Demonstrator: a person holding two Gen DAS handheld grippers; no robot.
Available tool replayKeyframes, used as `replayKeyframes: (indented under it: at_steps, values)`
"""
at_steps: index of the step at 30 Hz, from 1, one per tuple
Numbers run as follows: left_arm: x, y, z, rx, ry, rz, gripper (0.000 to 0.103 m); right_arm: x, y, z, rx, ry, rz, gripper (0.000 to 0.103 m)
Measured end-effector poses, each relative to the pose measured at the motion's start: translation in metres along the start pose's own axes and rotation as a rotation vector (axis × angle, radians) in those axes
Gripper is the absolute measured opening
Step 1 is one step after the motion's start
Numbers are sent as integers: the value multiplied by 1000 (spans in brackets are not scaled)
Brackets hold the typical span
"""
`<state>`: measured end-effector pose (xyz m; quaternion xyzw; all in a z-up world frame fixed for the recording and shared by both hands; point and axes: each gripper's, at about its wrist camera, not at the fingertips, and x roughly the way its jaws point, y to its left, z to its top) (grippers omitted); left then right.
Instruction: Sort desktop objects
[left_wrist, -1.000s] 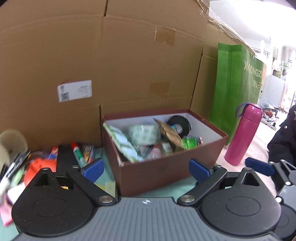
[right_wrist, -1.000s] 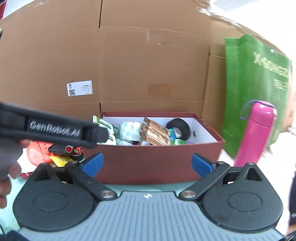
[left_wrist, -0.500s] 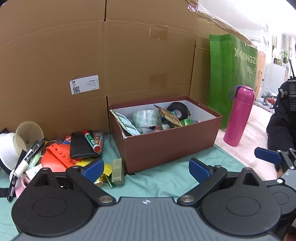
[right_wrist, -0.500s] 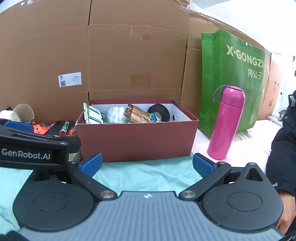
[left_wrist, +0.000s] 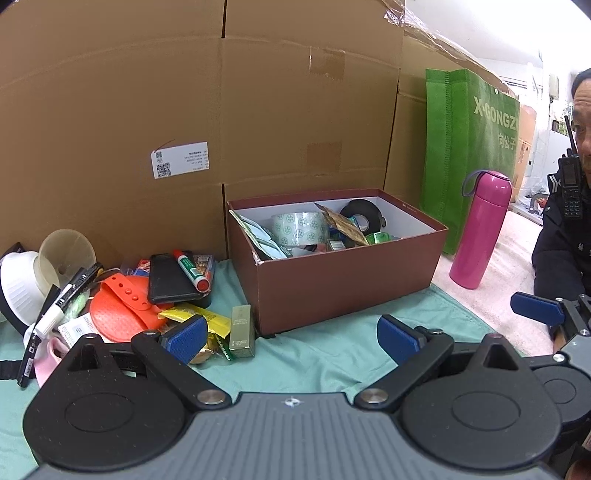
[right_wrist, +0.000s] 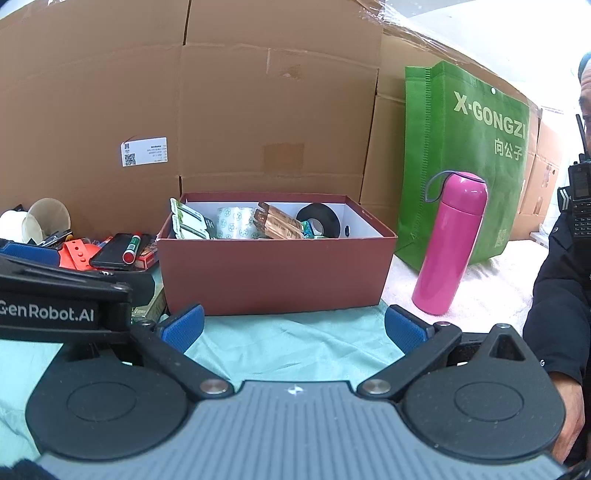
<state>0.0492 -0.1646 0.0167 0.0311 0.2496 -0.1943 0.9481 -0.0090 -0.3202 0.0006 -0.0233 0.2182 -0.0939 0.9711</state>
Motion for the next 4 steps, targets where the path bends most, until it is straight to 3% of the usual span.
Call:
replayKeyframes:
  at_steps: [4]
  values:
    - [0, 1, 0, -4, -1, -9, 101, 1, 1, 0, -7, 5, -2, 101]
